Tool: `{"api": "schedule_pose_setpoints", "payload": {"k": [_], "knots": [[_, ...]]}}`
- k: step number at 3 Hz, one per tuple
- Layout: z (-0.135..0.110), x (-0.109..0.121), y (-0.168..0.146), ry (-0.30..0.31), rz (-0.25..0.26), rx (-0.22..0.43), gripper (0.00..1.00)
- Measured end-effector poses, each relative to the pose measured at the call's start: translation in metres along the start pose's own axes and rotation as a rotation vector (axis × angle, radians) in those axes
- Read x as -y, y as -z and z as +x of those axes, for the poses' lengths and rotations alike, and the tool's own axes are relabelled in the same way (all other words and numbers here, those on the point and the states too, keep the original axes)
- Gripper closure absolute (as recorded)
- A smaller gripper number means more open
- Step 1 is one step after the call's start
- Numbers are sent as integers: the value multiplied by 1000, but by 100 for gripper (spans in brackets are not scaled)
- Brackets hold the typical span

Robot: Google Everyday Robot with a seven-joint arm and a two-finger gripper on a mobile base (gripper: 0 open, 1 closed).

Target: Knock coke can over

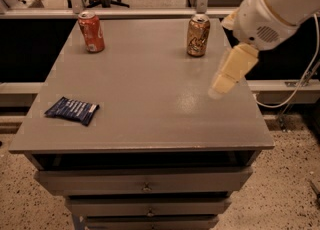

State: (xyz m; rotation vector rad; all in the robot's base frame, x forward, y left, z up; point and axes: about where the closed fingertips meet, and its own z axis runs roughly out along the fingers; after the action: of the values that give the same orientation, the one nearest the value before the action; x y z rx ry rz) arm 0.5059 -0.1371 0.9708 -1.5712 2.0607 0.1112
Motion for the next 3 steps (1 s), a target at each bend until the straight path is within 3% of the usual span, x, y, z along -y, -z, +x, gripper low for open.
{"api": "schedule_pose_setpoints", "payload": {"k": [2, 3], "knots": [[-112, 10, -71, -64, -61, 263, 0], [-112, 10, -71, -64, -61, 263, 0]]}}
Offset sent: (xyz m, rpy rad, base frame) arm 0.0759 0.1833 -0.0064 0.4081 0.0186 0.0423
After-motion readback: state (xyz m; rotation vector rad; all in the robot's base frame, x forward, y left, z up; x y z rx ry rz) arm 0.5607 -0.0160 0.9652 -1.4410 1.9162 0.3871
